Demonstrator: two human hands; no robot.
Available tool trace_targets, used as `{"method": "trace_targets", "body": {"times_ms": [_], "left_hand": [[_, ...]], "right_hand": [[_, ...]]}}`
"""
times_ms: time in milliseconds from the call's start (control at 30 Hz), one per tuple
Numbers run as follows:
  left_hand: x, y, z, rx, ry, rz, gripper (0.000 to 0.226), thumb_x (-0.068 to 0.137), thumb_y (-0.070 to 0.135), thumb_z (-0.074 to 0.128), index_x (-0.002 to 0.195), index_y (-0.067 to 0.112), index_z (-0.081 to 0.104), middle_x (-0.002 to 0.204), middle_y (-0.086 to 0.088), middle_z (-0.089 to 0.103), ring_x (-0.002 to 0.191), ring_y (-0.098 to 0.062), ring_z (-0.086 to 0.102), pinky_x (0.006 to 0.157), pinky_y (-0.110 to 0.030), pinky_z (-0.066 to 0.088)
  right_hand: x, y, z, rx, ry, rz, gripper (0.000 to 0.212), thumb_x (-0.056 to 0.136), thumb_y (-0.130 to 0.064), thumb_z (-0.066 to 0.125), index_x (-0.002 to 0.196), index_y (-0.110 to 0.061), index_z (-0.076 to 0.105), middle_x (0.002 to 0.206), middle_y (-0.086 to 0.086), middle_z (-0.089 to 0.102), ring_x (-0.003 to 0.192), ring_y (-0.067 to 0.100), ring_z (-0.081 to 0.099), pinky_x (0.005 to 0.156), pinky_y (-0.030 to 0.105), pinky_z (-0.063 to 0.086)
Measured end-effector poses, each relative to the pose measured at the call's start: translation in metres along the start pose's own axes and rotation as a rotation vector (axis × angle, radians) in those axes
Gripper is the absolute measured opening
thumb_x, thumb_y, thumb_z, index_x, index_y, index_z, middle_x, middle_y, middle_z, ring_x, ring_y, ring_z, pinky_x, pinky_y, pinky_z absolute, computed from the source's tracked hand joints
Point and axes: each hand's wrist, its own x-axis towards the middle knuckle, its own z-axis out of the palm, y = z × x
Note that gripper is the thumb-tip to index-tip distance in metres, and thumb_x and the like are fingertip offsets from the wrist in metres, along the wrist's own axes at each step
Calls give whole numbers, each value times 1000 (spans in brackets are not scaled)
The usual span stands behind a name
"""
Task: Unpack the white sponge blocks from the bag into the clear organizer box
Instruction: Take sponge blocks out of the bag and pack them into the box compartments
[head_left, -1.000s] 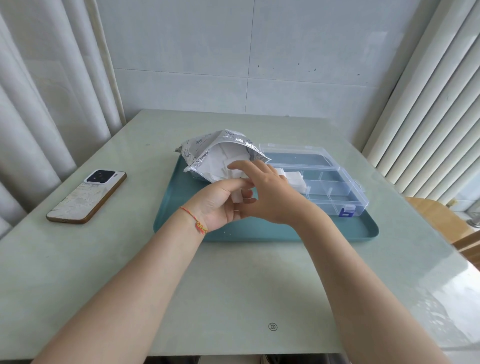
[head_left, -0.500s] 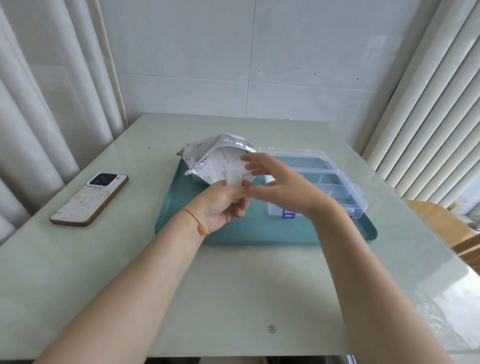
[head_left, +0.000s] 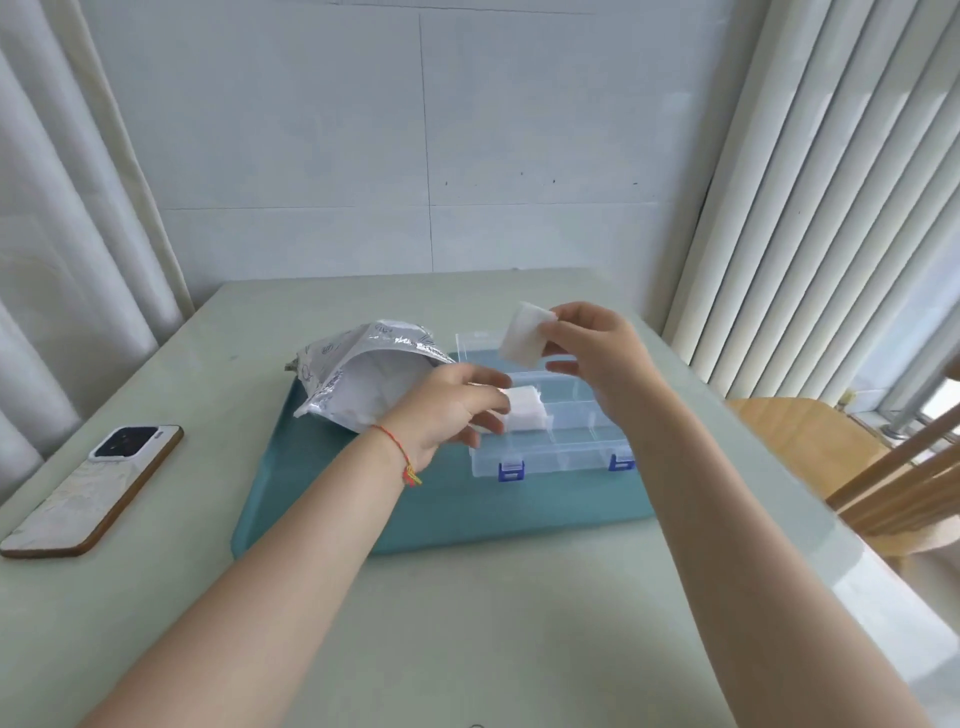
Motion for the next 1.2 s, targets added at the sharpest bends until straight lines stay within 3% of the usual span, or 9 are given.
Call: {"method": "trace_targets", "body": {"times_ms": [167,267,400,700,800,900,967,1067,1200], "left_hand": [[21,-9,11,458,249,219,30,86,4,45,83,27,64,86,-2,70,75,-19,66,63,-28,52],[32,-13,17,612,265,291,28,90,5,43,96,25,62,98,-1,69,91,-22,63,79,-33,51],[39,-13,21,770,255,305,32,91,4,40,118,13,56,115,-5,64,104,-24,56,86,-33,45],[48,-11,22,977,134,318,37,93,5,40,117,15,66,126,-4,61,118,-22,54,96,-30,43],[51,-14,24,1099,73,307,29,93,13,41,90,16,70,103,-5,64,109,-28,55,83,-31,41],[52,-17,25,1220,45,305,37,93,18,41,56,18,38,64,3,42,89,-32,48,68,-33,29],[50,-17,25,1179,40,361,38,93,18,40,55,17,39,62,3,41,86,-31,46,67,-33,30],[37,-17,21,966,230,519,31,87,23,43,74,10,68,73,-5,62,84,-27,54,68,-35,44],[11,-17,0,857,506,509,25,89,23,55,66,14,58,55,3,45,61,-23,44,51,-29,26]], "right_hand": [[25,22,-23,-239,65,146,7,87,-11,67,92,-14,69,81,7,71,65,14,64,65,25,46],[33,35,-15,-370,52,197,15,85,-10,70,98,-11,64,83,10,68,61,15,61,52,19,40],[42,43,-4,-514,11,211,14,82,-9,71,78,-17,60,75,2,64,62,14,59,62,24,49],[49,53,7,-716,41,187,19,79,-8,66,72,-24,58,75,-6,64,72,16,61,70,32,54],[48,55,9,-817,43,155,18,79,-9,62,72,-26,61,82,-7,66,81,17,64,71,31,54],[48,56,11,-917,-22,174,16,77,-11,59,80,-21,72,86,-3,71,84,21,68,68,30,52],[47,56,11,-939,-18,156,21,78,-11,56,86,-16,76,90,3,74,87,26,69,70,33,56],[42,45,11,-838,43,-9,19,83,-14,56,88,-6,73,85,6,72,81,26,66,67,33,55],[16,15,35,-662,-76,-164,20,87,-22,60,79,-6,69,67,0,61,58,10,45,50,17,35]]}}
